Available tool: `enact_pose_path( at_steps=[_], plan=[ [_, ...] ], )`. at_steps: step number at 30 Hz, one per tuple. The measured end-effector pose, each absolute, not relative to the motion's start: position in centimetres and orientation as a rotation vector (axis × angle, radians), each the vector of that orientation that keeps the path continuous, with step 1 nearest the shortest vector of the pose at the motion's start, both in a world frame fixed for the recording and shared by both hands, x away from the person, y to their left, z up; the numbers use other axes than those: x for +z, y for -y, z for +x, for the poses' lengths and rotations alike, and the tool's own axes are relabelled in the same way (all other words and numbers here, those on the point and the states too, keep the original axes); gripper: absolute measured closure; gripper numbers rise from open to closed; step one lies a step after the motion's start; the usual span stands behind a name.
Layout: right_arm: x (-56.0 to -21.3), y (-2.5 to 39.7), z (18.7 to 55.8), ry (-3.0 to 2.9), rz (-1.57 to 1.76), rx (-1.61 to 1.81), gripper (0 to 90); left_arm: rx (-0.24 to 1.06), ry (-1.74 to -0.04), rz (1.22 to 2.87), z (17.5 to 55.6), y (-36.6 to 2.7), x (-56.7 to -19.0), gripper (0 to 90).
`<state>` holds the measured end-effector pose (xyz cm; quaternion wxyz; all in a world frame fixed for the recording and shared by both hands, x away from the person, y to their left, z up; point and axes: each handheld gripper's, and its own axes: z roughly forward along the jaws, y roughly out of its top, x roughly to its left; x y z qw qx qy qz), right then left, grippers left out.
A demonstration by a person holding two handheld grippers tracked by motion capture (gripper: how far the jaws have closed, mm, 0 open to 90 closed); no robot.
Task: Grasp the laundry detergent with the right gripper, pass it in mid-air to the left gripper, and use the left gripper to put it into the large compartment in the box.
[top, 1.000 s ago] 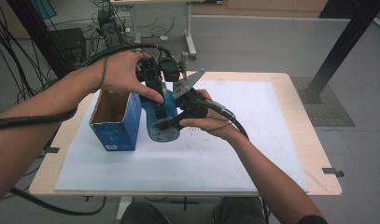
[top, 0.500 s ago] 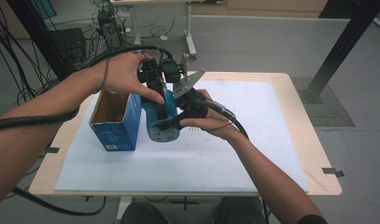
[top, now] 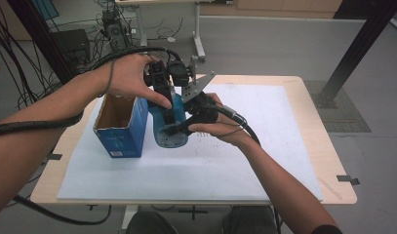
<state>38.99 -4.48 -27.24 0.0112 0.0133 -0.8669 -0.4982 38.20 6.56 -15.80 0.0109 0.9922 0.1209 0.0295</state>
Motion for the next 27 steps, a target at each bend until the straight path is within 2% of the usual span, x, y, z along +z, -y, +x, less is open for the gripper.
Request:
enact_pose_path(
  at_steps=[12, 18, 27],
  plan=[
    [-27.26, 4.25, 39.00, 2.700, 0.097, -1.585, 43.8, 0.057, -0.370, 3.106, 38.32, -6.46, -15.79, 23.8],
    [-27.24, 4.30, 38.95, 2.693, 0.088, -1.582, 43.8, 0.014, -0.351, 3.094, 38.22, -6.46, -15.77, 35.3],
    [-27.36, 4.32, 38.92, 2.700, 0.095, -1.569, 43.7, -0.002, -0.347, 3.119, 38.21, -6.24, -15.99, 36.4]
  ],
)
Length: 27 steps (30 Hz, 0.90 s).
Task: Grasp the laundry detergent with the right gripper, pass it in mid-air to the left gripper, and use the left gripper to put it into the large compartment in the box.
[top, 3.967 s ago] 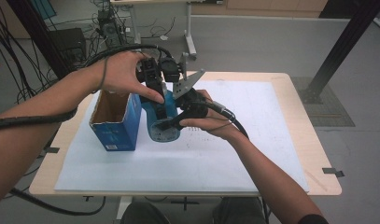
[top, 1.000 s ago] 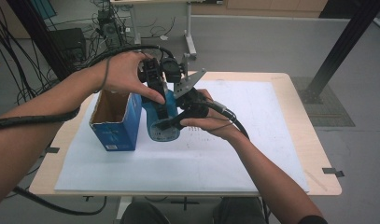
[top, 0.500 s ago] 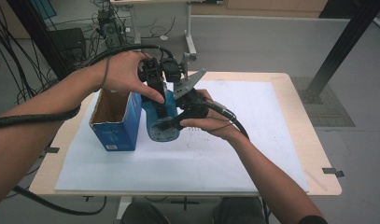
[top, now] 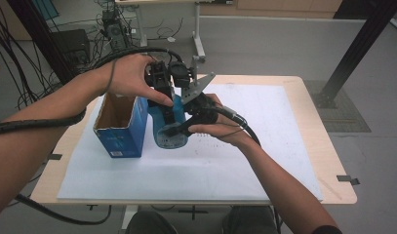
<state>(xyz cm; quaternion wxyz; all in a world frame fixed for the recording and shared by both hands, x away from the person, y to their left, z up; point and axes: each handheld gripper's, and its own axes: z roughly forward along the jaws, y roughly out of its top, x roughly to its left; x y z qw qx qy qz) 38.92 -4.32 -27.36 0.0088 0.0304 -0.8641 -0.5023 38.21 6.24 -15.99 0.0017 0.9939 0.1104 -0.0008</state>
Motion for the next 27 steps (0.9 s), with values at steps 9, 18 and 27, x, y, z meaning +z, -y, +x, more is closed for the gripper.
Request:
enact_pose_path(
  at_steps=[9, 18, 27],
  plan=[
    [-27.61, 4.27, 38.90, 2.703, 0.090, -1.556, 43.6, 0.008, -0.336, 3.124, 38.21, -6.24, -16.25, 36.7],
    [-27.57, 4.34, 38.91, 2.688, 0.092, -1.566, 43.4, 0.008, -0.337, 3.120, 38.16, -6.09, -16.14, 36.9],
    [-27.65, 4.32, 38.98, 2.694, 0.097, -1.561, 42.9, 0.011, -0.344, 3.119, 38.11, -6.08, -16.23, 37.0]
  ],
)
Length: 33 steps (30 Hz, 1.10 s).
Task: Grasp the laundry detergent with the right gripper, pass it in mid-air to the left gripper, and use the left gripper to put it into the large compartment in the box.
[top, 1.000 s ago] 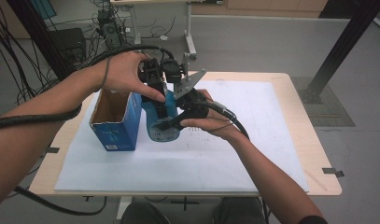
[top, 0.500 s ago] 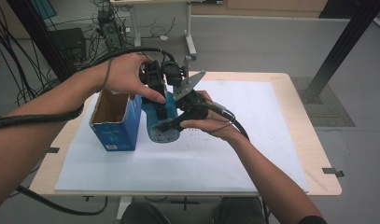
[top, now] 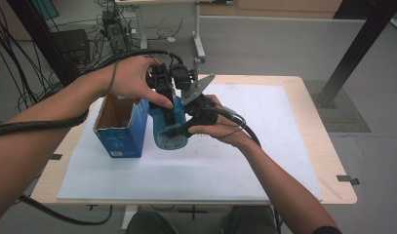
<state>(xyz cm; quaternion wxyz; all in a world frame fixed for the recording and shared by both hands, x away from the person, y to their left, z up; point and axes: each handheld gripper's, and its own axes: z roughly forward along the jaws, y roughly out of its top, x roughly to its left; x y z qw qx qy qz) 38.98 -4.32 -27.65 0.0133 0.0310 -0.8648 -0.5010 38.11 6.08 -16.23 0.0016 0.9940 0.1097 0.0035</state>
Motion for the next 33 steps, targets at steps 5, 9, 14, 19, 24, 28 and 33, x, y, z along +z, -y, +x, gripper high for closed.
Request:
enact_pose_path(
  at_steps=[5, 9, 14, 19, 24, 28, 33],
  plan=[
    [-27.69, 4.31, 39.05, 2.695, 0.094, -1.558, 42.8, 0.020, -0.346, 3.117, 38.14, -6.01, -16.30, 37.0],
    [-27.74, 4.31, 39.09, 2.692, 0.094, -1.555, 42.8, 0.015, -0.351, 3.118, 38.19, -6.00, -16.37, 37.0],
    [-27.74, 4.31, 39.13, 2.693, 0.090, -1.557, 42.7, 0.026, -0.354, 3.109, 38.14, -6.00, -16.33, 37.0],
    [-27.73, 4.30, 39.16, 2.691, 0.094, -1.564, 42.5, 0.031, -0.349, 3.117, 38.14, -5.97, -16.29, 37.0],
    [-27.75, 4.27, 39.11, 2.691, 0.088, -1.558, 42.5, 0.024, -0.355, 3.115, 38.14, -6.03, -16.34, 37.0],
    [-27.75, 4.24, 39.09, 2.687, 0.086, -1.558, 42.4, 0.029, -0.354, 3.119, 38.12, -5.96, -16.32, 37.0],
    [-27.71, 4.30, 39.15, 2.686, 0.089, -1.567, 42.4, 0.029, -0.353, 3.115, 38.14, -5.96, -16.24, 37.0]
  ],
)
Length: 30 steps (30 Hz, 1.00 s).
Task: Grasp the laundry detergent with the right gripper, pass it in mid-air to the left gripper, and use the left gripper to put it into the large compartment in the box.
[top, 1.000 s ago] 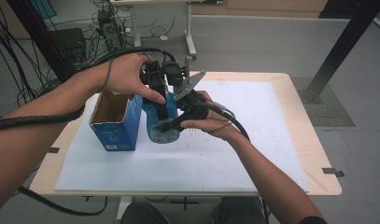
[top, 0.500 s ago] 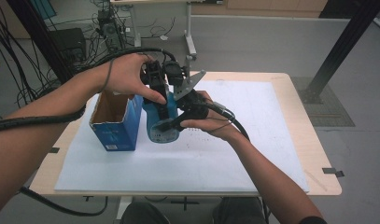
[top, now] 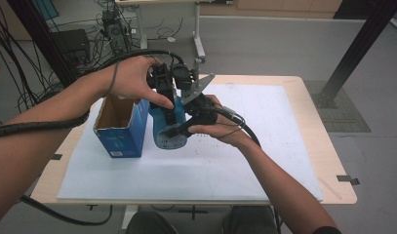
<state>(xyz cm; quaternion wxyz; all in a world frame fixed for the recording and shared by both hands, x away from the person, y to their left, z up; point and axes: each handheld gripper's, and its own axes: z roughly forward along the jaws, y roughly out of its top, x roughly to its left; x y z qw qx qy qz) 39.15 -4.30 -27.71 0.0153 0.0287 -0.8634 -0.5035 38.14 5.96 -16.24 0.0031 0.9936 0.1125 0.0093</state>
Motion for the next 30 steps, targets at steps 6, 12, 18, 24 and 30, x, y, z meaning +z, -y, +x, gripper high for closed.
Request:
enact_pose_path(
  at_steps=[6, 12, 18, 24, 30],
  plan=[
    [-27.72, 4.33, 39.14, 2.689, 0.078, -1.557, 42.3, 0.027, -0.353, 3.115, 38.18, -6.01, -16.29, 37.0],
    [-27.78, 4.28, 39.15, 2.688, 0.080, -1.551, 42.2, 0.024, -0.357, 3.116, 38.16, -6.07, -16.38, 37.0],
    [-27.82, 4.21, 39.20, 2.687, 0.090, -1.558, 42.2, 0.024, -0.365, 3.113, 38.11, -6.08, -16.39, 37.1],
    [-27.84, 4.20, 39.17, 2.689, 0.085, -1.553, 42.1, 0.022, -0.358, 3.118, 38.15, -6.09, -16.43, 37.1],
    [-27.85, 4.21, 39.21, 2.687, 0.091, -1.554, 42.0, 0.020, -0.364, 3.115, 38.14, -6.12, -16.42, 37.1]
  ],
)
